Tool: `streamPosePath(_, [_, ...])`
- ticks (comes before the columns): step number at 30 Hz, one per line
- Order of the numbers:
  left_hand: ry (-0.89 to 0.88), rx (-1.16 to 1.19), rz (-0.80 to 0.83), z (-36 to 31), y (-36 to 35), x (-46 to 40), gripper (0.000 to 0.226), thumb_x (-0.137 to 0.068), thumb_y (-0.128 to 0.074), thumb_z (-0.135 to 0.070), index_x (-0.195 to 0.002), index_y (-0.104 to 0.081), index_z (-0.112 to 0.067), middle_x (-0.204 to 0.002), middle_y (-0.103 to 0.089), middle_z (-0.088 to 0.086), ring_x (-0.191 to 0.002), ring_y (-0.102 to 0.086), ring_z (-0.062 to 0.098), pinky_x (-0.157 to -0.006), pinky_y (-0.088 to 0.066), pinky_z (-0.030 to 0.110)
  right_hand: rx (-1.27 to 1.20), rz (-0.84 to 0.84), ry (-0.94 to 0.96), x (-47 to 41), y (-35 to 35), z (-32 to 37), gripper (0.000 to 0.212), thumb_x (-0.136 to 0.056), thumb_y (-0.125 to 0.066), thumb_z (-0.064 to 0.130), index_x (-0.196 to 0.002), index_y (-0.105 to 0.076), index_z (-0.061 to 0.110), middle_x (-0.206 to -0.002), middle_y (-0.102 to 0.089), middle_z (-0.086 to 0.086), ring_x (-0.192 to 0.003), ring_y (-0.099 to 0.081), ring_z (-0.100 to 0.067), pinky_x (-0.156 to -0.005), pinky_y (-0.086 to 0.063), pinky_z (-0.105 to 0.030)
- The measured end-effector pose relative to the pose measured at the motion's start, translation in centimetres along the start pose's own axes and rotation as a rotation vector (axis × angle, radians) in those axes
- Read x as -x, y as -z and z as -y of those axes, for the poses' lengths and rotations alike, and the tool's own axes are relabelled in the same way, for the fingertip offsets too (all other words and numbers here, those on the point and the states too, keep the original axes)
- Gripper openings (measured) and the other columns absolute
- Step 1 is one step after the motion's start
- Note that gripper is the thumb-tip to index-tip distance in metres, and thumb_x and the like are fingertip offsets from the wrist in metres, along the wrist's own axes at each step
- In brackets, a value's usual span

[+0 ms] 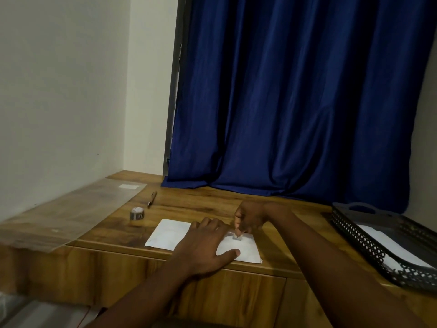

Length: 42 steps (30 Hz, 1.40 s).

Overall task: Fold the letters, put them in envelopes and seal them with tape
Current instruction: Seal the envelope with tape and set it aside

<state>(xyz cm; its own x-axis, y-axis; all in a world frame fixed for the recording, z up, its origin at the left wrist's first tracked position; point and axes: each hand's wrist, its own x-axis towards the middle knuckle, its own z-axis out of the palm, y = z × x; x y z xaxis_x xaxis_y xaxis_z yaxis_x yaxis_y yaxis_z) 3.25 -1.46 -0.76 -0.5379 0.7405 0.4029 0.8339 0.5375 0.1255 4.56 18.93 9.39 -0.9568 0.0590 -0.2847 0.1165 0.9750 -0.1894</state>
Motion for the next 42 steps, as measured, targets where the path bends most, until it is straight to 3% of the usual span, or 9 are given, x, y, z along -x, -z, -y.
streamPosePath(5, [-0.039, 0.01, 0.054, 0.1, 0.1, 0.0, 0.07, -0.09, -0.026, -0.085, -0.151, -0.033, -0.051, -0.152, -0.04, -0.012, -0.136, -0.035, 0.013, -0.11, -0.03, 0.042, 0.079, -0.018, -0.004, -0.4, -0.2, 0.2, 0.015, -0.093, -0.068, 0.017, -0.085, -0.072, 0.029, -0.092, -0.072, 0.005, -0.084, -0.065, -0.011, -0.076, -0.054, -0.032])
streamPosePath(11, [-0.063, -0.044, 0.131, 0.2, 0.3, -0.3, 0.065, -0.094, -0.022, -0.081, -0.155, -0.025, -0.055, -0.157, -0.034, -0.007, -0.141, -0.03, 0.016, -0.113, -0.026, 0.046, 0.086, -0.04, 0.002, -1.1, -0.5, 0.2, 0.016, -0.092, -0.071, 0.015, -0.082, -0.071, 0.028, -0.085, -0.071, 0.006, -0.075, -0.062, -0.01, -0.065, -0.05, -0.025])
streamPosePath(17, [-0.073, -0.079, 0.148, 0.2, 0.2, -0.4, 0.064, -0.095, -0.02, -0.08, -0.153, -0.032, -0.055, -0.158, -0.035, -0.008, -0.141, -0.028, 0.016, -0.113, -0.025, 0.046, 0.043, -0.06, 0.005, -1.5, -1.3, -0.3, 0.009, -0.086, -0.08, 0.024, -0.084, -0.072, 0.027, -0.099, -0.075, -0.001, -0.09, -0.063, -0.017, -0.081, -0.053, -0.035])
streamPosePath(23, [-0.051, -0.052, 0.17, 0.2, 0.2, -0.4, 0.065, -0.093, -0.022, -0.081, -0.152, -0.035, -0.056, -0.157, -0.036, -0.011, -0.141, -0.028, 0.014, -0.114, -0.024, 0.045, -0.14, -0.169, 0.011, -1.3, -2.7, -2.0, 0.016, -0.081, -0.085, 0.027, -0.087, -0.071, 0.025, -0.095, -0.072, 0.004, -0.096, -0.064, -0.017, -0.083, -0.053, -0.034])
streamPosePath(27, [-0.045, -0.035, 0.165, 0.3, 0.1, -0.5, 0.065, -0.092, -0.023, -0.083, -0.15, -0.036, -0.058, -0.156, -0.036, -0.014, -0.139, -0.029, 0.012, -0.113, -0.024, 0.044, -0.475, -0.284, 0.012, -0.9, -5.3, -3.8, 0.024, -0.083, -0.084, 0.032, -0.099, -0.074, 0.017, -0.091, -0.073, 0.001, -0.081, -0.063, -0.011, -0.068, -0.051, -0.028])
streamPosePath(30, [-0.045, -0.032, 0.158, 0.4, -0.1, -0.5, 0.065, -0.091, -0.023, -0.084, -0.149, -0.036, -0.058, -0.155, -0.036, -0.014, -0.139, -0.029, 0.011, -0.112, -0.024, 0.043, -0.715, -0.389, 0.042, -0.9, -7.5, -4.4, 0.042, -0.074, -0.089, 0.04, -0.102, -0.074, 0.012, -0.084, -0.069, -0.001, -0.075, -0.061, -0.012, -0.065, -0.049, -0.03])
streamPosePath(33, [-0.043, -0.03, 0.159, 0.4, -0.1, -0.5, 0.068, -0.089, -0.022, -0.084, -0.149, -0.039, -0.057, -0.155, -0.037, -0.014, -0.138, -0.029, 0.012, -0.112, -0.025, 0.042, -0.713, -0.452, 0.032, -1.1, -8.3, -4.4, 0.048, -0.063, -0.094, 0.044, -0.098, -0.073, 0.018, -0.079, -0.062, 0.002, -0.071, -0.056, -0.012, -0.064, -0.046, -0.031])
streamPosePath(42, [-0.061, -0.053, 0.188, 0.4, 0.3, -0.6, 0.06, -0.094, -0.024, -0.08, -0.15, -0.034, -0.061, -0.156, -0.036, -0.012, -0.139, -0.029, 0.012, -0.11, -0.025, 0.041, -0.653, -0.612, 0.002, -1.8, -9.2, -4.3, 0.031, -0.067, -0.092, 0.042, -0.08, -0.073, 0.021, -0.07, -0.063, 0.008, -0.065, -0.055, -0.008, -0.063, -0.047, -0.03])
